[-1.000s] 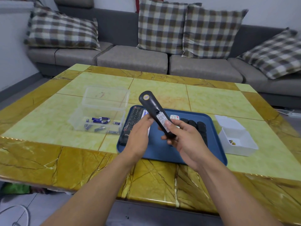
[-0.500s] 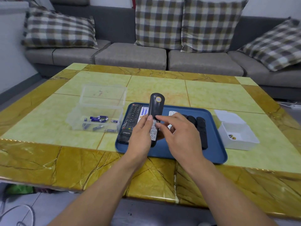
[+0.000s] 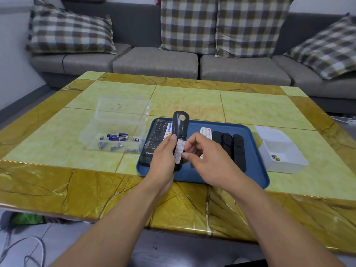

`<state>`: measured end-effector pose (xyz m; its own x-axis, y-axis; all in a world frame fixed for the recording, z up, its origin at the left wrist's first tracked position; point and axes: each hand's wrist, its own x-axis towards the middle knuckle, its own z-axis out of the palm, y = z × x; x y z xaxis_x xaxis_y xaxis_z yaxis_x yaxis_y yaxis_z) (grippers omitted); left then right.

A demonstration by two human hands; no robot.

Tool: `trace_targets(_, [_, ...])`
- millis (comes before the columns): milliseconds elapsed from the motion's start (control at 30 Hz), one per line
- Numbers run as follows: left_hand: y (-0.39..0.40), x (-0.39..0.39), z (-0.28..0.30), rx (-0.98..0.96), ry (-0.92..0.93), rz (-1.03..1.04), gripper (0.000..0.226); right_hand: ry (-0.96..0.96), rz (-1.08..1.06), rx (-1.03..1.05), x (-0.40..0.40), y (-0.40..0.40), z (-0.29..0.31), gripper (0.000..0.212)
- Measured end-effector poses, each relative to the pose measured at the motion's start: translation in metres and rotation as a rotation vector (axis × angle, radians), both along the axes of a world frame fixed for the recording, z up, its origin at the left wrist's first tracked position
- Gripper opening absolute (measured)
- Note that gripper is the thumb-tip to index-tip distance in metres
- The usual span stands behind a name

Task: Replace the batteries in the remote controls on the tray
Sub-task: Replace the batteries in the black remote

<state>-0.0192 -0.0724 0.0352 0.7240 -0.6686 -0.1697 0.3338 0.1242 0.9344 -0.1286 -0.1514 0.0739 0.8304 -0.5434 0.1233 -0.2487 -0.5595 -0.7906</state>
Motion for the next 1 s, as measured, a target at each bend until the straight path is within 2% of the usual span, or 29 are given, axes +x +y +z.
trace_targets(167, [-0.003,-0.005,0.003,0.035,-0.038,-0.033,0.03,-0.005,-0.013,0.173,0.003,-0.001,-0.006,0.024])
trace_targets(300, [-0.006,-0.011,0.002,0.051,-0.028,-0.03,0.028,-0.006,-0.115,0.214,0.006,-0.003,-0.009,0.025])
trace_targets(367, [-0.007,-0.008,0.002,0.059,0.009,0.051,0.027,0.089,-0.151,0.214,0.002,-0.009,-0.008,0.025])
trace_targets(433, [-0.007,0.001,0.003,0.054,0.091,0.134,0.023,0.311,-0.131,0.053,-0.006,-0.019,-0.01,0.021])
trace_targets(533, [-0.003,0.012,0.007,0.036,0.203,0.122,0.023,0.599,-0.098,-0.14,-0.018,-0.025,-0.016,0.017])
trace_targets(600, [-0.001,0.015,0.009,0.025,0.243,0.088,0.028,0.644,-0.121,-0.162,-0.019,-0.025,-0.018,0.018])
trace_targets(733, [-0.003,0.014,0.012,0.001,0.262,0.026,0.037,0.689,-0.214,-0.406,-0.021,-0.025,-0.013,0.017])
trace_targets(833, [-0.004,0.013,0.015,-0.021,0.253,-0.009,0.038,0.594,-0.277,-0.504,-0.02,-0.023,-0.011,0.022])
trace_targets(900, [-0.004,0.011,0.016,-0.032,0.246,-0.029,0.039,0.358,-0.296,-0.451,-0.015,-0.019,-0.008,0.015])
trace_targets(1000, [-0.003,0.007,0.017,-0.049,0.271,-0.075,0.043,0.025,-0.167,-0.487,-0.006,-0.01,-0.009,0.012])
